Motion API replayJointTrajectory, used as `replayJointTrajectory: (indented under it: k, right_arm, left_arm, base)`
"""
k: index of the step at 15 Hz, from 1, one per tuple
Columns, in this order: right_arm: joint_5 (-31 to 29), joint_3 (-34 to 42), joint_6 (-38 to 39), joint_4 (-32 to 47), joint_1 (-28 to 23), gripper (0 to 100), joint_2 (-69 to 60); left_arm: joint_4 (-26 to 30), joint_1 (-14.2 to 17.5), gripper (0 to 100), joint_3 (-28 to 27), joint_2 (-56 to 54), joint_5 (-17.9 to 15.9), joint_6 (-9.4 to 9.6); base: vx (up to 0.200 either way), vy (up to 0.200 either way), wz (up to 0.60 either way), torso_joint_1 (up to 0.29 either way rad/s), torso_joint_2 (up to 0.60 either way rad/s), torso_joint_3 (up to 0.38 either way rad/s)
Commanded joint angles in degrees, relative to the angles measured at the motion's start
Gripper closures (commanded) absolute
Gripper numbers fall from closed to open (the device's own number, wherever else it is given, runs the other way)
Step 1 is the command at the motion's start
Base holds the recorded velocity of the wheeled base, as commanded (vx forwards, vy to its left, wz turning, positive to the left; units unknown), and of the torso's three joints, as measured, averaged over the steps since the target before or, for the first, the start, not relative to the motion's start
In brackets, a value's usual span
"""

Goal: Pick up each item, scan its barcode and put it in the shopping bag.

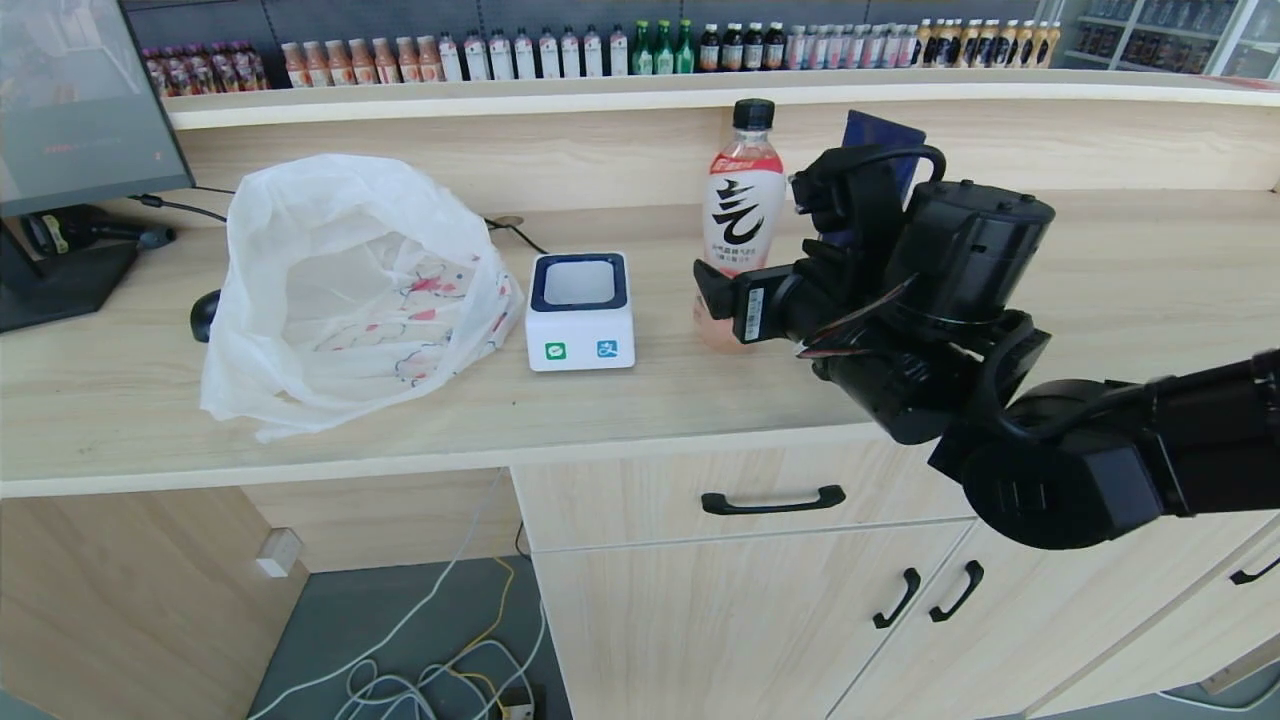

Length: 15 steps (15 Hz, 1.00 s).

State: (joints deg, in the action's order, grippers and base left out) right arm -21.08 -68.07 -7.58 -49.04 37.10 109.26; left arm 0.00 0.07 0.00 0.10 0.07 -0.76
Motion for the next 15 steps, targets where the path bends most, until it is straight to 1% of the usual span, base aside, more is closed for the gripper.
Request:
replayJointTrajectory:
  k: [1,6,9,12,15]
  right_arm:
    - [0.1,-2.4,0.1,0.5,-0.2,0,2.0]
    - [0.1,-5.1,0.1,0.4,-0.8,0,4.4]
    - [0.1,-7.0,2.0,0.5,-1.3,0,5.8]
    - [0.1,-7.9,2.0,0.4,-1.6,0,6.8]
    - [0.1,-10.4,2.0,0.5,-1.6,0,8.6]
  left_arm:
    - [0.0,0.0,0,0.0,0.0,0.0,-0.04]
    - [0.0,0.0,0,0.0,0.0,0.0,-0.04]
    - [0.0,-0.1,0,0.0,0.0,0.0,-0.04]
    - [0.0,0.0,0,0.0,0.0,0.0,-0.04]
    - [0.0,0.0,0,0.0,0.0,0.0,-0.04]
  base:
    - [0.000,0.000,0.00,0.000,0.00,0.000]
    - [0.000,0.000,0.00,0.000,0.00,0.000]
    - [0.000,0.000,0.00,0.000,0.00,0.000]
    - [0.000,0.000,0.00,0.000,0.00,0.000]
    - [0.000,0.000,0.00,0.000,0.00,0.000]
